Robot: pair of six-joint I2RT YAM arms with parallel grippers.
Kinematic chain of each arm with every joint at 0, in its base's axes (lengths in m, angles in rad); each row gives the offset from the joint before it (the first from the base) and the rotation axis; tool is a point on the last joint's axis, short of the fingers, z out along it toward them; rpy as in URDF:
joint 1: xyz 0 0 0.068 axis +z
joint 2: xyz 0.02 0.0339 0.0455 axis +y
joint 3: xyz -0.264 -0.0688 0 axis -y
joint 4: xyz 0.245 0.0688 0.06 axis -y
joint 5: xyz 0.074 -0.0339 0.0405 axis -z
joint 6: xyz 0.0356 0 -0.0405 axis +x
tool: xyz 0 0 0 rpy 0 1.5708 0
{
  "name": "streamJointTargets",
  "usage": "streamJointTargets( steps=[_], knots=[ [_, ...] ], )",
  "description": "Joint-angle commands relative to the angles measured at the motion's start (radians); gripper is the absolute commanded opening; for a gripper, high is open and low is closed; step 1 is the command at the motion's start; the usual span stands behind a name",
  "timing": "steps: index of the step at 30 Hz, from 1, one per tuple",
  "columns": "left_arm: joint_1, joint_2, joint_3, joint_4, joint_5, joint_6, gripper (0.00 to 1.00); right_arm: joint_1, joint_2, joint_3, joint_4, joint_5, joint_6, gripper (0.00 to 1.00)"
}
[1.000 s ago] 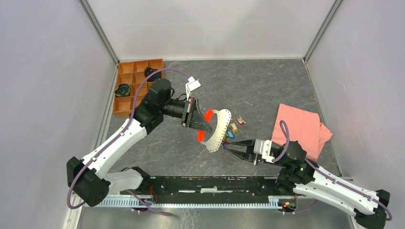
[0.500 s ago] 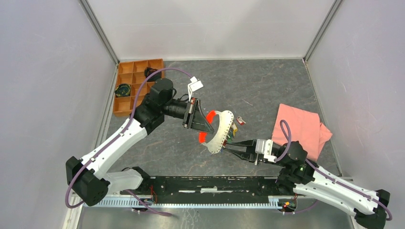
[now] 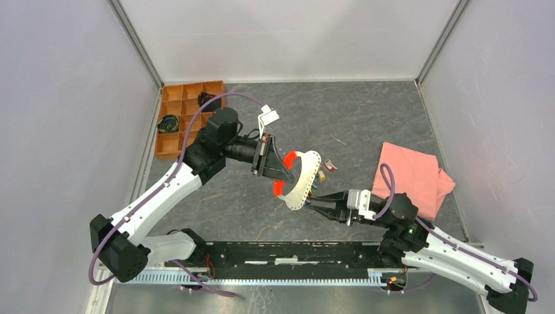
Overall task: Remove the keys from the keyring
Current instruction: Pick up the key from the keyring.
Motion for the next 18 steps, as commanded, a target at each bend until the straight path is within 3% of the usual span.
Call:
streamJointTargets(
  steps=[1,18],
  knots=[
    [-0.004,-0.017,0.058,0.030,-0.003,0.034,0.02,0.004,0.005,-0.015,0.038,-0.013,0.024,0.28],
    [-0.015,-0.015,0.067,0.044,-0.024,0.018,0.02,0.005,0.014,-0.104,0.230,0.028,0.102,0.29]
  ],
)
